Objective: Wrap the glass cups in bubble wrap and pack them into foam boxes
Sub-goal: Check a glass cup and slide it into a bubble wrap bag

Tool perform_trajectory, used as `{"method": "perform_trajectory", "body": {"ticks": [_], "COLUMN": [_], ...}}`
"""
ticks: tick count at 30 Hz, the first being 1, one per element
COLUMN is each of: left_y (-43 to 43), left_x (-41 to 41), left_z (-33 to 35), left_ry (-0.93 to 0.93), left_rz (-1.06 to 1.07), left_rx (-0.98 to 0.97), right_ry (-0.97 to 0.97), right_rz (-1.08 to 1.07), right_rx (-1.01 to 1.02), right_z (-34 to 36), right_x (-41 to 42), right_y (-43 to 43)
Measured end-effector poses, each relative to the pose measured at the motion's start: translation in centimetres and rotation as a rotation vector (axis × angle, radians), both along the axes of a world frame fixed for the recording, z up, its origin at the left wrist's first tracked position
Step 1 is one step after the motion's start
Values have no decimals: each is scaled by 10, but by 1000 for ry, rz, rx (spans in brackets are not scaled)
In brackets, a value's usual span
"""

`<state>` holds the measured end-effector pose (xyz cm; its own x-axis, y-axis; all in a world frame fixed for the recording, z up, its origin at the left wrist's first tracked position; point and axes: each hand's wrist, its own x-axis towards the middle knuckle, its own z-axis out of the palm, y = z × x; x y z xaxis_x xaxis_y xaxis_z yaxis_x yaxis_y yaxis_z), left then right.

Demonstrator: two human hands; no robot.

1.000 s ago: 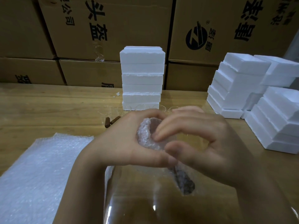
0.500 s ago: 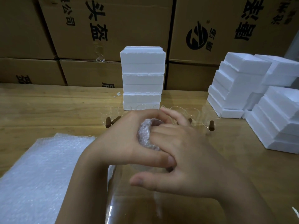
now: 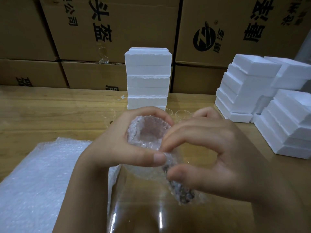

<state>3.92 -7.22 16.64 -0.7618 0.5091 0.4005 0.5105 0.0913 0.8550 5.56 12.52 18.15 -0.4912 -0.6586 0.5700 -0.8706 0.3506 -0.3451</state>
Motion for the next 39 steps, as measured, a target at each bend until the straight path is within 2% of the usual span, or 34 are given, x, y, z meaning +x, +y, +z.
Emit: {"method": "perform_trajectory", "body": {"ticks": [6, 11, 14, 16, 18, 19, 20, 23, 27, 30, 33, 39], "left_y": [8, 14, 19, 23, 25, 27, 28, 33, 48, 57, 56, 52], "left_x": [-3, -8, -12, -12, -10, -9, -8, -7, -3, -5, -8, -18], "left_z": [-3, -6, -10, -10, -9, -9, -8, -7, -8, -12, -16, -24], "left_ry": [-85, -110, -61, -9, 89, 154, 219, 386, 542, 564, 424, 277], "left_rz": [-29, 38, 200, 291, 357, 388, 408, 409, 428, 450, 382, 535], "left_rx": [34, -56, -218, -261, -277, -286, -287, -282, -437, -520, -537, -504], "right_ry": [140, 114, -148, -348, -408, -445, -523, -798, -924, -870, -743, -312], "right_rz": [-128, -172, -150, -157, -253, -321, -367, -318, -257, -361, -500, -854], "right_rx": [197, 245, 196, -54, -373, -464, -463, -214, -141, -116, -88, -114], "right_z": [-6, -14, -15, -14, -16, -17, -17, -22, -26, -29, -30, -34], "right_x": [6, 0, -10, -19, -28, -32, -36, -39, -40, -45, -48, -53], "right_y": [-14, -17, -10, -1, 8, 11, 12, 12, 8, 10, 14, 11]}}
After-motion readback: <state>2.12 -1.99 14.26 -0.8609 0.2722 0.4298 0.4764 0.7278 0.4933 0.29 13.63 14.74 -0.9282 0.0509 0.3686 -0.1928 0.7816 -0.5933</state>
